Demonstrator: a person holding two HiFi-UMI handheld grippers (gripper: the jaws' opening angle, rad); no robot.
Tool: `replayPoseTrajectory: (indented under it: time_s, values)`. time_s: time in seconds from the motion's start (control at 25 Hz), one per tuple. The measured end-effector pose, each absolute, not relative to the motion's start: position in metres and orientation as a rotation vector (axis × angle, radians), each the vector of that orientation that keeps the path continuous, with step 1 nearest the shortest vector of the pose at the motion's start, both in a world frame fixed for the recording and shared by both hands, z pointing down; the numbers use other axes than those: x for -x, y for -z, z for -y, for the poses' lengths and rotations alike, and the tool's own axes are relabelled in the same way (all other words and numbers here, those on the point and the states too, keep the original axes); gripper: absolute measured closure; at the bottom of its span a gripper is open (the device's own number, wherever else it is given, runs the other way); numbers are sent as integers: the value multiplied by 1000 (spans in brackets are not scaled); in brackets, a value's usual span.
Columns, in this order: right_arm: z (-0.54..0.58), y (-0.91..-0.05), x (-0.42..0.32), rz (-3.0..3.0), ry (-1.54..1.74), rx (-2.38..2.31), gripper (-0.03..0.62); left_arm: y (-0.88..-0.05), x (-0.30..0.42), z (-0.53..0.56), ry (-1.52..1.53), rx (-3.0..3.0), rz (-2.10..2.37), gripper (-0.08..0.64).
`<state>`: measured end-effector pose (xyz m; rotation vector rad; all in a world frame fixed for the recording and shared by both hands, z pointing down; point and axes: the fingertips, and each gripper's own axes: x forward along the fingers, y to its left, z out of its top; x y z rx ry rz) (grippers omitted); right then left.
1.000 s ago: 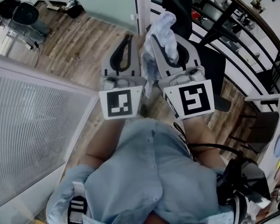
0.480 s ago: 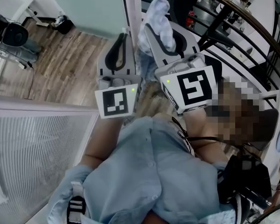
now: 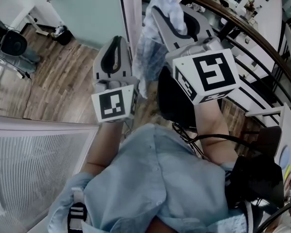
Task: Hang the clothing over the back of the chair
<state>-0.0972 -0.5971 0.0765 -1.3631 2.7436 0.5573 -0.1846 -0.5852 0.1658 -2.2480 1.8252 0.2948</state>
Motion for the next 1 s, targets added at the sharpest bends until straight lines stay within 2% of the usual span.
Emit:
replayPoseTrajectory:
  time_s: [0.32, 0.56, 0.8, 0.88, 1.0]
  values:
    - [635, -51, -16, -2559, -517, 1559, 512, -164, 148, 607, -253, 2245, -1792, 534]
    - [653, -114, -82, -2510, -253, 1683, 511, -177, 127, 605, -187, 2306, -1775, 534]
    - [657, -206, -104, -2464, 99, 1668, 498, -194, 114, 594, -85, 2332, -1765, 534]
    - [659, -238, -105, -2433, 214, 1664, 459, -203, 112, 590, -44, 2342, -1762, 534]
    - [659, -277, -105, -2369, 376, 1620, 354, -218, 114, 585, 4, 2356, -1761, 534]
